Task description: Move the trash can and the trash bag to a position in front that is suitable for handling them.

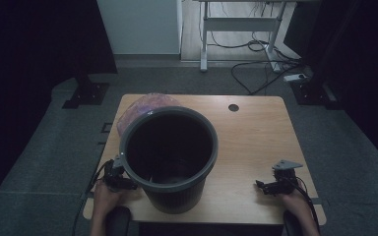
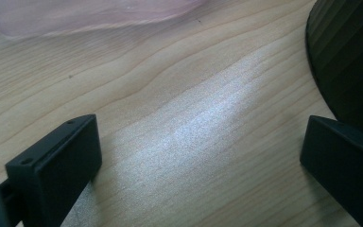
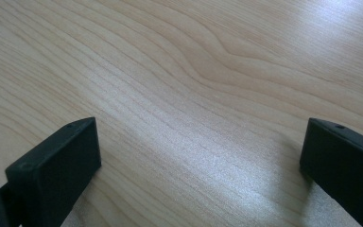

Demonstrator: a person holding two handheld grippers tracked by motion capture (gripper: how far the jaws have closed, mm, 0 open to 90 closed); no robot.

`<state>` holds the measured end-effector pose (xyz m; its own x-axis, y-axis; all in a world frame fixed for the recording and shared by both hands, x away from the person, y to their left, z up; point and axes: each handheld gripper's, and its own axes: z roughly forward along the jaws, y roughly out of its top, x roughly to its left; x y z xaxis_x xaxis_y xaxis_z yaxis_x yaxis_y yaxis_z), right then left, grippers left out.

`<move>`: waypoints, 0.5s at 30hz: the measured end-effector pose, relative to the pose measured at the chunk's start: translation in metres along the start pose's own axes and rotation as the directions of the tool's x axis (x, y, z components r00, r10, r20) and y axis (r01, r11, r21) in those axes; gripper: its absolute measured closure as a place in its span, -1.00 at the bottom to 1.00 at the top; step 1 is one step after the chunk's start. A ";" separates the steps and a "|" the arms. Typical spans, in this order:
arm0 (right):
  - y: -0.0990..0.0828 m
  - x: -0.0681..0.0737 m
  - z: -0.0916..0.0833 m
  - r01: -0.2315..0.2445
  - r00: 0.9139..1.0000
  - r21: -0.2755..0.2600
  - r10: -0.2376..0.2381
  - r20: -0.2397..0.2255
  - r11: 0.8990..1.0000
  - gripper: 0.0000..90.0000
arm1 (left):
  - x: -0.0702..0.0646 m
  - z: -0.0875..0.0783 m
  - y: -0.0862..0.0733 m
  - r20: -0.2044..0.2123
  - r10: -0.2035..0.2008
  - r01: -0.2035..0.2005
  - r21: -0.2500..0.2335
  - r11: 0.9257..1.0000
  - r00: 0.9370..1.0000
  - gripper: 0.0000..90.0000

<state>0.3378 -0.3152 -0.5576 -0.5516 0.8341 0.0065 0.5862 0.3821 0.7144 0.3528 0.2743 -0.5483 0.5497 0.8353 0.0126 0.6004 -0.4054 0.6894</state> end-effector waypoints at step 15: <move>0.000 0.000 0.000 0.002 1.000 0.001 -0.002 -0.004 1.000 -1.00 | 0.000 0.002 0.004 0.003 -0.013 0.013 0.010 1.000 1.000 -1.00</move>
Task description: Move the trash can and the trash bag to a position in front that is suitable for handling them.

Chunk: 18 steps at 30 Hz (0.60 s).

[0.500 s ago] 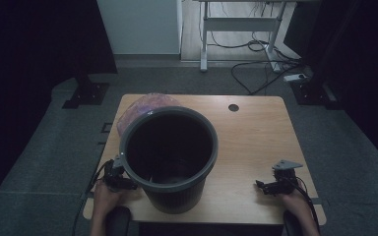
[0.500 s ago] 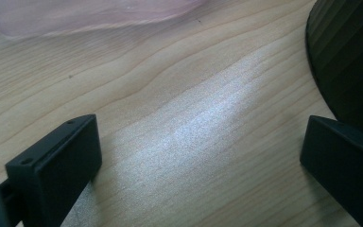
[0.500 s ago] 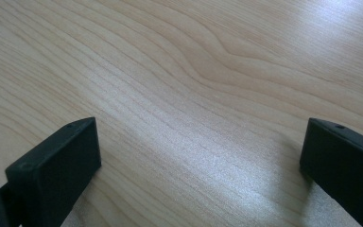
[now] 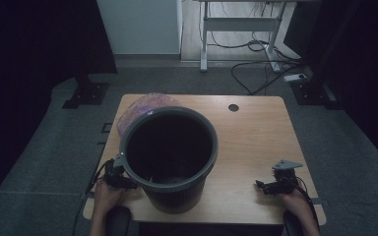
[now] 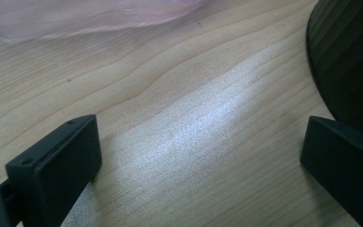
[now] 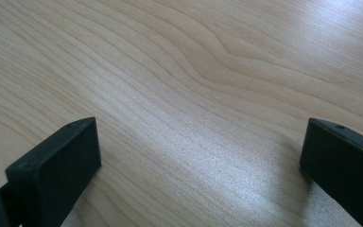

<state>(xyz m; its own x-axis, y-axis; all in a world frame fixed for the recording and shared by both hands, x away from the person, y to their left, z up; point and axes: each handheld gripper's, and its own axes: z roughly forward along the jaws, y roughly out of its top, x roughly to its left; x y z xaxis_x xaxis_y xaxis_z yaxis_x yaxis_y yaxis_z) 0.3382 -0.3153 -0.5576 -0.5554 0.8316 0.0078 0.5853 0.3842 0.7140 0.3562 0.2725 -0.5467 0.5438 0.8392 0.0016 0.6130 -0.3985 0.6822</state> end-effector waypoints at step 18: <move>0.000 0.000 0.001 -0.002 1.000 -0.001 0.002 0.003 1.000 -1.00 | 0.015 -0.011 0.036 -0.032 -0.026 0.024 -0.078 0.997 0.999 -1.00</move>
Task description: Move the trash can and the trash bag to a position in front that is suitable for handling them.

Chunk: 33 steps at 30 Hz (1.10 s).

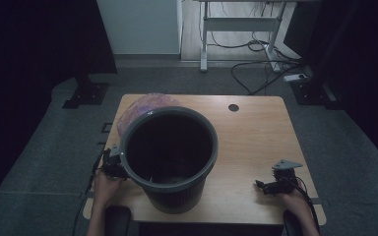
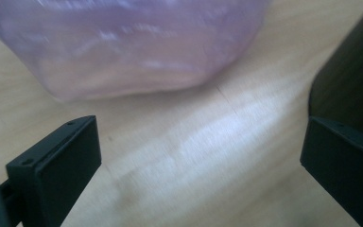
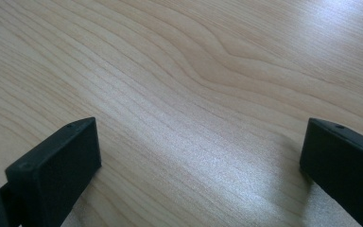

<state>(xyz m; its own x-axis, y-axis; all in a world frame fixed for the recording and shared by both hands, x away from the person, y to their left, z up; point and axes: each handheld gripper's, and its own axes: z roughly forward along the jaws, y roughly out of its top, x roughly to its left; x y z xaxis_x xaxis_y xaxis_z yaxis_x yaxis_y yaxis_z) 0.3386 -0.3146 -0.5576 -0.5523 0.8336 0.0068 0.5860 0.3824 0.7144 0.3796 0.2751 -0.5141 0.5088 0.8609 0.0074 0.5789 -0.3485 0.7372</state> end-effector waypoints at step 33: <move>0.000 0.001 0.000 -0.003 1.000 -0.002 0.003 0.006 1.000 -1.00 | 0.038 0.090 0.114 -0.117 0.068 -0.061 0.063 0.996 0.991 -1.00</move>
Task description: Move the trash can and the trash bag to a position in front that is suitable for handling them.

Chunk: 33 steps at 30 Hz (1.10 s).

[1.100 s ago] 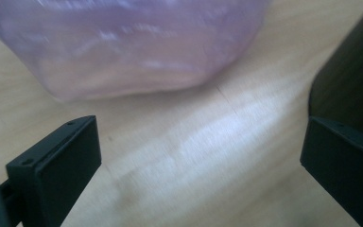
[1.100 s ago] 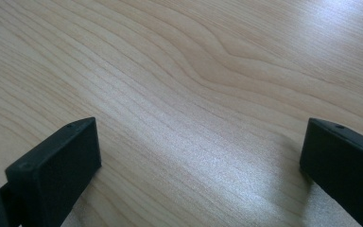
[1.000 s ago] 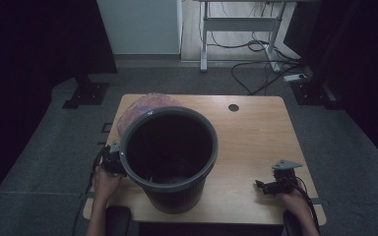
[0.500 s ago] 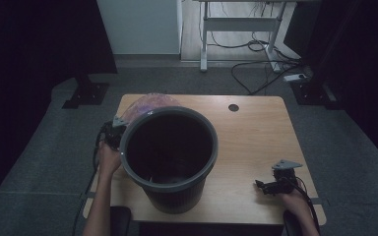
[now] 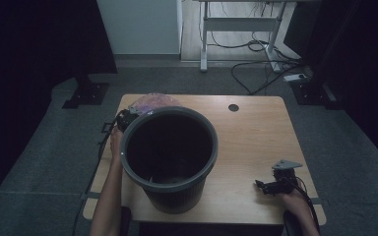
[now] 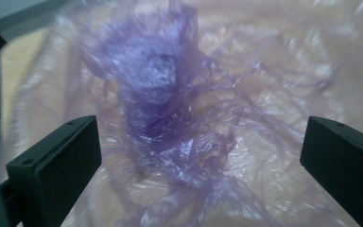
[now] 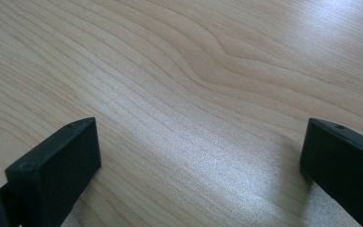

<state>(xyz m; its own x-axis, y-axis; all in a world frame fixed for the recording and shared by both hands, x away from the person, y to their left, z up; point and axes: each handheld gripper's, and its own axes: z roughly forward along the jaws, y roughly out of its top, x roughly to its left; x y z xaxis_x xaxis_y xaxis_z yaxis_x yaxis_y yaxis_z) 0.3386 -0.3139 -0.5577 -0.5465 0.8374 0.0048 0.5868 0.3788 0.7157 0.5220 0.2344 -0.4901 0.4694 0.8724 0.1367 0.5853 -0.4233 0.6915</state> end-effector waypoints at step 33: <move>0.012 0.005 0.012 0.022 1.000 0.001 -0.022 -0.021 1.000 -1.00 | -0.051 0.070 -0.004 0.247 0.084 -0.081 -0.021 0.996 0.965 -1.00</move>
<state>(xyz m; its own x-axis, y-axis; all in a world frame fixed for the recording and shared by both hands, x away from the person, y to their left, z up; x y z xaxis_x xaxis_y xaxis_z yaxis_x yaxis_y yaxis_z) 0.3497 -0.3009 -0.5575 -0.5715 0.8206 0.0036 0.5753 0.3975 0.7148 0.5418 0.1750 -0.5492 0.6655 0.7462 0.0144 0.5314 -0.4873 0.6929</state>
